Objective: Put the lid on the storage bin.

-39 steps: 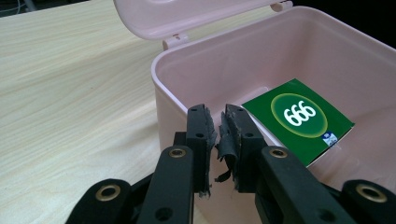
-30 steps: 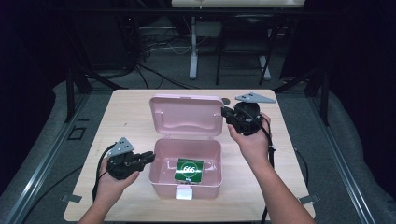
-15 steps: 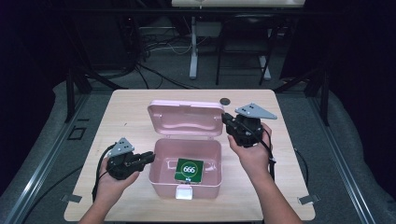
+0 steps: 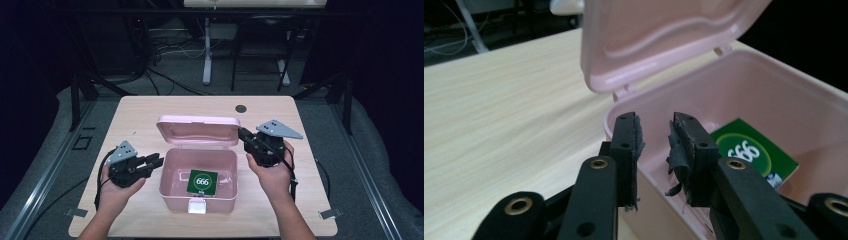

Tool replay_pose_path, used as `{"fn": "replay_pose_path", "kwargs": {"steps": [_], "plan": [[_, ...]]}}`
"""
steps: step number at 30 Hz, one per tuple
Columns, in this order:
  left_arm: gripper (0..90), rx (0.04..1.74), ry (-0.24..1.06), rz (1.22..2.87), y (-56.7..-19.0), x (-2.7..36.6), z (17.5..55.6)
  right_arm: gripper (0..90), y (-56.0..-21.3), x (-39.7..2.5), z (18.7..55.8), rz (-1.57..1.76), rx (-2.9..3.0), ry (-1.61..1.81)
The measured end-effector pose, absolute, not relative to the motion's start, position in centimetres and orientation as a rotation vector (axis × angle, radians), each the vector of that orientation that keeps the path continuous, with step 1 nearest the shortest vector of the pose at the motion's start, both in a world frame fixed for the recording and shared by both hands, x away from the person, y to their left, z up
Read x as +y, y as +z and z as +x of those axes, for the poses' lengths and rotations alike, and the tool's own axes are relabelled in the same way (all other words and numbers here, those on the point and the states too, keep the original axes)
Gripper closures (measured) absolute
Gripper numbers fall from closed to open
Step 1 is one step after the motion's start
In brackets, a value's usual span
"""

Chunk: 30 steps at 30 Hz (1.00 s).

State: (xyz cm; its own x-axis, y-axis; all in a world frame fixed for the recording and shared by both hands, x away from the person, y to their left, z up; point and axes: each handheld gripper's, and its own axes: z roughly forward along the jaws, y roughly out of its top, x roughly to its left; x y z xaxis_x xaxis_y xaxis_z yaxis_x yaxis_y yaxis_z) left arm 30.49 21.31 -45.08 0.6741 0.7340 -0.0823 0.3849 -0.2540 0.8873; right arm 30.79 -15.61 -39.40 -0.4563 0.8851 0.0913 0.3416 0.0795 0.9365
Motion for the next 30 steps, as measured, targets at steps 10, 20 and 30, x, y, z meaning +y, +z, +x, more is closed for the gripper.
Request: {"fn": "replay_pose_path", "kwargs": {"steps": [10,20,30], "plan": [[67.2,0.878,0.556,1.851,-41.1,21.1,31.7,85.7,-39.5,-15.6,30.4,1.209,1.851,1.381],[63.7,0.877,0.608,1.803,-38.7,20.2,32.5,85.7,-39.5,-15.7,30.3,1.209,1.856,1.381],[77.9,0.897,0.609,1.776,-38.2,19.4,32.9,85.2,-39.6,-15.9,30.3,1.219,1.863,1.410]]}}
